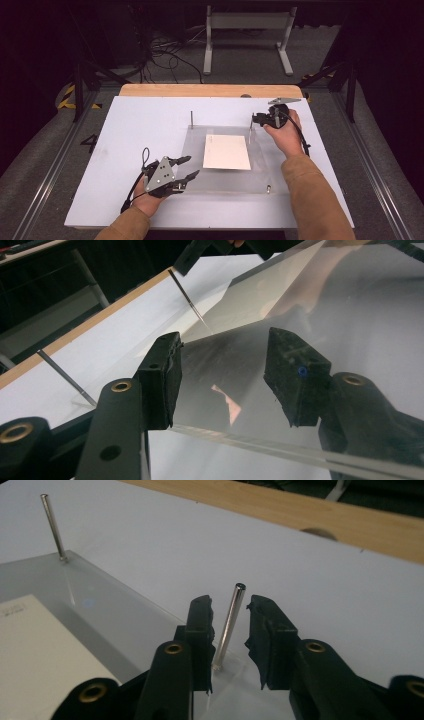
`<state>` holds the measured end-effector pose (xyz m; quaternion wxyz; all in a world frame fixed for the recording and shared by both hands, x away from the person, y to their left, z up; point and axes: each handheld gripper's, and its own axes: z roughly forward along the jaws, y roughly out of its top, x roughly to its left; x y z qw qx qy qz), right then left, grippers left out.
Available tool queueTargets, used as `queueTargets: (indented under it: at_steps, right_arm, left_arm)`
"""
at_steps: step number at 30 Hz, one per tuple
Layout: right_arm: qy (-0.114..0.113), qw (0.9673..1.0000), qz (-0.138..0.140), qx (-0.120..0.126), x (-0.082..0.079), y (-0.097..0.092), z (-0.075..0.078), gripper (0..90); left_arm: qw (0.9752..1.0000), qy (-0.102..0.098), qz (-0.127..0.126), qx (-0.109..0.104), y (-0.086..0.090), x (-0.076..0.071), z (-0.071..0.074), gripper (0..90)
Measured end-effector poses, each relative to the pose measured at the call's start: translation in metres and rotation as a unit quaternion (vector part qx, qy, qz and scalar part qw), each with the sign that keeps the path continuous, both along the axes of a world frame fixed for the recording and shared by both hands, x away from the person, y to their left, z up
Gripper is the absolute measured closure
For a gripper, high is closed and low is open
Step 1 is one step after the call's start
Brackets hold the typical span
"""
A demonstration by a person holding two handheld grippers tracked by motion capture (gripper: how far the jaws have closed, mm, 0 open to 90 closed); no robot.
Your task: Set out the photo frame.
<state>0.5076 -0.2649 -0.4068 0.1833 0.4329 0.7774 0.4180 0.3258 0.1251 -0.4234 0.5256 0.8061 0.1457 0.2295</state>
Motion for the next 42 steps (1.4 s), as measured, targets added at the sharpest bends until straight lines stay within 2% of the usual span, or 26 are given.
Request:
queueTargets:
  at_steps: [6,9,11,15,17,19,21,23,25,26,30,32,33,34,37,40,42]
  right_arm:
    - [-0.043,0.9985,0.032,0.011,-0.03,-0.018,0.016,61.6]
    - [-0.067,0.9953,0.069,-0.005,-0.05,-0.022,0.022,49.9]
    - [-0.074,0.9928,0.094,-0.012,-0.061,-0.025,0.024,47.1]
    - [-0.092,0.9885,0.118,-0.025,-0.083,-0.031,0.027,44.1]
    - [-0.094,0.9875,0.124,-0.027,-0.088,-0.032,0.028,43.5]
    - [-0.103,0.9854,0.133,-0.026,-0.103,-0.034,0.028,41.5]
    - [-0.108,0.985,0.132,-0.028,-0.106,-0.034,0.028,39.9]
    - [-0.116,0.9838,0.134,-0.029,-0.122,-0.037,0.027,38.1]
    - [-0.118,0.9835,0.133,-0.035,-0.126,-0.038,0.027,37.8]
    - [-0.122,0.9827,0.133,-0.041,-0.131,-0.04,0.028,37.3]
    - [-0.14,0.9795,0.14,-0.04,-0.15,-0.046,0.029,35.9]
    - [-0.143,0.978,0.144,-0.048,-0.16,-0.045,0.029,34.7]
    - [-0.142,0.9772,0.147,-0.058,-0.17,-0.042,0.029,33.6]
    - [-0.142,0.9772,0.147,-0.058,-0.17,-0.042,0.029,33.6]
    - [-0.147,0.9741,0.162,-0.058,-0.181,-0.037,0.029,32.1]
    - [-0.155,0.9708,0.168,-0.072,-0.186,-0.031,0.028,32.8]
    - [-0.147,0.9717,0.169,-0.074,-0.186,-0.031,0.025,32.2]
  left_arm:
    - [1.0,0.005,0.001,0.003,0.0,0.002,0.005,48.4]
    - [0.9999,0.011,0.001,0.001,0.0,0.003,0.008,48.4]
    - [0.9999,0.015,0.002,-0.001,0.0,0.004,0.009,48.3]
    - [0.9999,0.017,0.001,0.0,0.0,0.005,0.01,48.3]
    - [0.9998,0.019,0.001,0.0,0.0,0.005,0.011,48.3]
    - [0.9998,0.019,0.002,-0.001,0.0,0.005,0.011,48.3]
    - [0.9998,0.02,0.002,0.0,0.0,0.005,0.012,48.3]
    - [0.9997,0.022,0.003,0.0,0.0,0.005,0.012,48.3]
    - [0.9998,0.022,0.003,0.001,0.0,0.005,0.013,48.3]
    - [0.9997,0.022,0.003,0.0,0.0,0.005,0.014,48.3]
    - [0.9997,0.025,0.003,0.001,0.001,0.004,0.016,48.3]
    - [0.9997,0.025,0.002,0.002,0.001,0.004,0.016,48.3]
    - [0.9997,0.026,0.001,0.001,0.001,0.004,0.017,48.3]
    - [0.9997,0.026,0.001,0.001,0.001,0.004,0.017,48.3]
    - [0.9996,0.027,-0.003,0.001,0.002,0.003,0.018,48.3]
    - [0.9997,0.025,-0.007,0.001,0.003,0.003,0.018,48.2]
    - [0.9996,0.029,-0.007,-0.002,0.003,0.003,0.018,48.3]
